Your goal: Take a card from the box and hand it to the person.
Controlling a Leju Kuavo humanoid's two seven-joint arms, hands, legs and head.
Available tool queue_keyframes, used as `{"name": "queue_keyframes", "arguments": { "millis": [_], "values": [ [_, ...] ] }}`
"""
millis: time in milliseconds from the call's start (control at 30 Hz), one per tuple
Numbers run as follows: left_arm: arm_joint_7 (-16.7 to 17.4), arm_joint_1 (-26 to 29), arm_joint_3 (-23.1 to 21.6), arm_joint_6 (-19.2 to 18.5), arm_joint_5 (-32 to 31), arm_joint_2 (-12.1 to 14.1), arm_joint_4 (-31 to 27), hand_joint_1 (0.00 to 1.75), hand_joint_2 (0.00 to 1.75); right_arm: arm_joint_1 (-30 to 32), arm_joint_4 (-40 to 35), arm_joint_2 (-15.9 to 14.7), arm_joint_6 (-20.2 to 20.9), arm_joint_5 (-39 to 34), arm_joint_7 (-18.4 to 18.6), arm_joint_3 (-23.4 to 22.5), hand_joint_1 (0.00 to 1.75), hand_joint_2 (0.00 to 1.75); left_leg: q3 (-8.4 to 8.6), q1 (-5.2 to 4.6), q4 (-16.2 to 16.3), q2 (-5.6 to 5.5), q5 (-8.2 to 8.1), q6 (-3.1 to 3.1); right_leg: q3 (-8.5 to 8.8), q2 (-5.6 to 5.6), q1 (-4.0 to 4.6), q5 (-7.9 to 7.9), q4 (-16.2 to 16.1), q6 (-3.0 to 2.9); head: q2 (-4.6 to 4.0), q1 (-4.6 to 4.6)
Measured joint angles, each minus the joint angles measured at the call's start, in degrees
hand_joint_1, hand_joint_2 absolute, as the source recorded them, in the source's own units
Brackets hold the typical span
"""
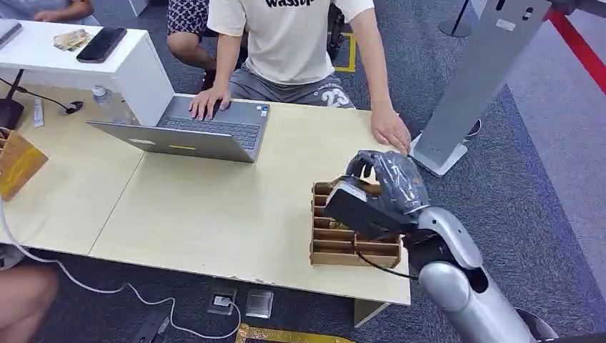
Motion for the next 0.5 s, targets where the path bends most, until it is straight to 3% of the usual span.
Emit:
{"name": "queue_keyframes", "arguments": {
  "millis": [267, 500],
  "values": [
    [-0.2, 0.0, 0.0, -0.1, 0.0, -0.1, 0.0, 0.0, 0.0, -3.1, -2.2, 0.4, -3.7, 0.8, -4.2, 0.3, 1.36, 1.75, -0.05, 0.0, 0.0, -0.01, 0.0, 0.0, 0.0, 0.0, 0.0, 0.0, 0.0, 0.0, 0.0, 0.04],
    [-0.5, -0.3, 0.0, -0.6, -0.7, -0.6, 0.0, 0.0, 0.0, -5.9, 6.6, 4.4, -20.9, 16.0, -13.2, 1.6, 1.36, 1.75, -0.05, 0.0, 0.0, -0.03, 0.0, 0.0, 0.01, -0.02, 0.0, 0.0, 0.0, 0.0, 0.0, -0.02]
  ]
}}
